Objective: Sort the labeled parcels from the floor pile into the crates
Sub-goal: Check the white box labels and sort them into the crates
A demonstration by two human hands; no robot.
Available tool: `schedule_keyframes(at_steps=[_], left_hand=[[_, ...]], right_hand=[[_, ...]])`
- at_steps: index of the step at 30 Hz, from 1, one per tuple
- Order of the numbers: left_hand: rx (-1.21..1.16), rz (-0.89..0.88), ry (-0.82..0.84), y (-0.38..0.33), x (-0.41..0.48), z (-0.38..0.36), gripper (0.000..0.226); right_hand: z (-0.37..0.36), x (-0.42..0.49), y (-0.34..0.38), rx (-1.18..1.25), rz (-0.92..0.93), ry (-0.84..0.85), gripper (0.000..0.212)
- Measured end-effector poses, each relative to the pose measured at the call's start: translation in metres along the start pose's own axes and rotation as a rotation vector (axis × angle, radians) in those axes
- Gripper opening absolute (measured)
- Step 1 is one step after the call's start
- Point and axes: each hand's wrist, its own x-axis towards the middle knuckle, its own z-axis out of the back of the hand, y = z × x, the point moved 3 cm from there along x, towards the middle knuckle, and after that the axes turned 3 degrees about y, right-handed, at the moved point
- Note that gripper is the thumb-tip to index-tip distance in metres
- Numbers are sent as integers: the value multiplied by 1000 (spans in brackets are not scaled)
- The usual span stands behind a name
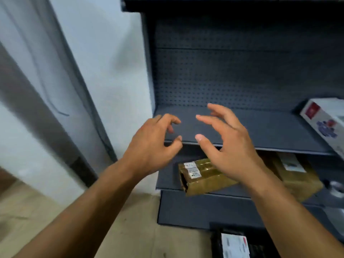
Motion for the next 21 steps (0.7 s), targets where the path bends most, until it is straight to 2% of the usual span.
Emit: schedule_keyframes(at_steps=[3,6,14,21], left_hand=[[57,101,-38,61,-54,68,30],[106,191,-92,121,-119,141,34],[214,466,-319,242,-299,316,41],[264,713,-425,309,-426,393,32]], right_hand=[[-49,22,76,29,91,96,58],[-109,36,159,122,148,179,67],[-269,56,370,207,457,400,58],[-395,66,506,250,713,563,48]])
